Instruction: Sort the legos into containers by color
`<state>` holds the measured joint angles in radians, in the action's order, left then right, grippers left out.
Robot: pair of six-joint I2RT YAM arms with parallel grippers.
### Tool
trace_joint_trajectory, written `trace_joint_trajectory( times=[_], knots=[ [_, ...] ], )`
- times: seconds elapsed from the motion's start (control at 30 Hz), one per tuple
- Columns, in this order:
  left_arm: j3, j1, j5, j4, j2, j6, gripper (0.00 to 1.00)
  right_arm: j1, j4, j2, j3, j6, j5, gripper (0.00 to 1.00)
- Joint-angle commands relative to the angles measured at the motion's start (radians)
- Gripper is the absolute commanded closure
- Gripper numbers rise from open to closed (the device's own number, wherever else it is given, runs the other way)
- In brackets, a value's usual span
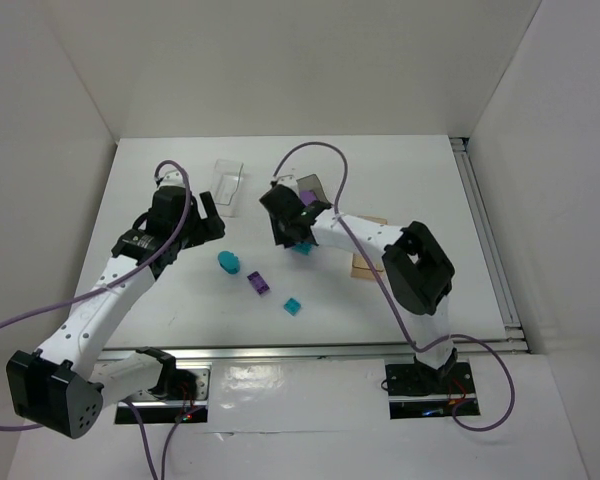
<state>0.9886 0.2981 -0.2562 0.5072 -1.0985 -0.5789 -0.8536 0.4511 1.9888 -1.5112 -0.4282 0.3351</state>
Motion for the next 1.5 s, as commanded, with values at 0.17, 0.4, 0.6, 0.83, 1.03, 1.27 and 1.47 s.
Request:
trace_joint_trajectory(
  times=[0.17, 0.4, 0.6, 0.83, 1.03, 1.27, 1.47],
  knots=[
    [0.038, -0.001, 0.006, -0.009, -0.009, 0.005, 0.04, 0.097, -0.037, -0.038, -0.060, 0.045, -0.073, 0.72],
    [0.038, -0.001, 0.006, -0.009, -0.009, 0.005, 0.04, 0.048, -0.094, -0.059, 0.043, 0.026, -0.172, 0.72],
    [0.038, -0.001, 0.015, -0.009, -0.009, 0.005, 0.04, -0.007, -0.081, -0.021, 0.052, 0.006, -0.159, 0.70],
    [0.038, -0.001, 0.015, -0.009, -0.009, 0.005, 0.04, -0.016, -0.071, 0.025, 0.039, -0.003, -0.169, 0.52],
    [0.038, -0.001, 0.015, -0.009, -0.009, 0.005, 0.04, -0.035, -0.060, 0.045, 0.028, 0.006, -0.156, 0.43],
    [0.038, -0.001, 0.015, -0.009, -0.018, 0.005, 0.04, -0.056, -0.051, 0.045, 0.019, 0.026, -0.123, 0.42],
    [0.038, -0.001, 0.015, -0.009, -0.018, 0.005, 0.04, -0.065, -0.026, 0.093, -0.024, 0.036, -0.114, 0.42]
  ],
)
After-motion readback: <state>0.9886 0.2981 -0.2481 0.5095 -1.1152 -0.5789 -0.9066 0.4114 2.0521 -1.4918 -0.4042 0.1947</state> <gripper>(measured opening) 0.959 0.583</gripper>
